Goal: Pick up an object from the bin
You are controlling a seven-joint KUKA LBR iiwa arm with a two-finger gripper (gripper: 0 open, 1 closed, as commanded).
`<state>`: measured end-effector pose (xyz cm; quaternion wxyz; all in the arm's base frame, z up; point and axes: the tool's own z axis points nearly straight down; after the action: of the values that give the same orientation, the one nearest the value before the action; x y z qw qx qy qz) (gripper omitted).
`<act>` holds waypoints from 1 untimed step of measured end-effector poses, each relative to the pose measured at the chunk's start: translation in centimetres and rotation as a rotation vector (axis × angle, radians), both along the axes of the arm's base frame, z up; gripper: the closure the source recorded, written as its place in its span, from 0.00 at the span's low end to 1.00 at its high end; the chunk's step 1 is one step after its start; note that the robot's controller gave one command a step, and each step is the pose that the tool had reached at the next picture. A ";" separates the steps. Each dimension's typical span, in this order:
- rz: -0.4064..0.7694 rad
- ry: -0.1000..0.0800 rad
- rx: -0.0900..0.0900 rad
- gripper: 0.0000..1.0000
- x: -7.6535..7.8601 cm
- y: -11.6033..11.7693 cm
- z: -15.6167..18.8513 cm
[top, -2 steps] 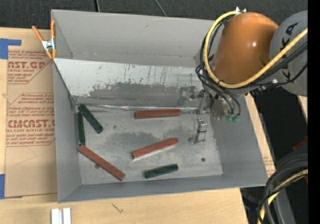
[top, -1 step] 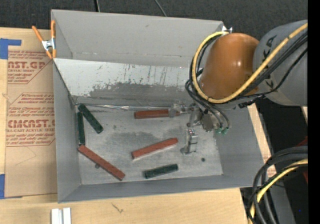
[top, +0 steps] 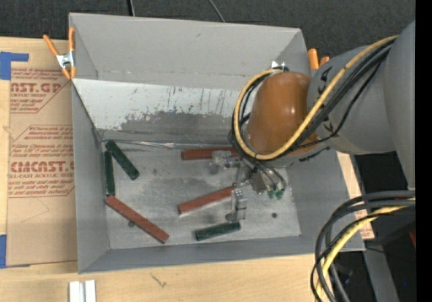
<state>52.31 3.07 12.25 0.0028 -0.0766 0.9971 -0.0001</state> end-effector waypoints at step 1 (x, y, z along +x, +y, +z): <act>0.101 0.004 0.000 1.00 0.9 0.3 -5.2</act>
Offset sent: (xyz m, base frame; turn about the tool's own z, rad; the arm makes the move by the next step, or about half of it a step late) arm 0.0000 0.0000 0.0000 0.0000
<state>53.24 3.33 7.04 0.0008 -0.1267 0.9919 0.0000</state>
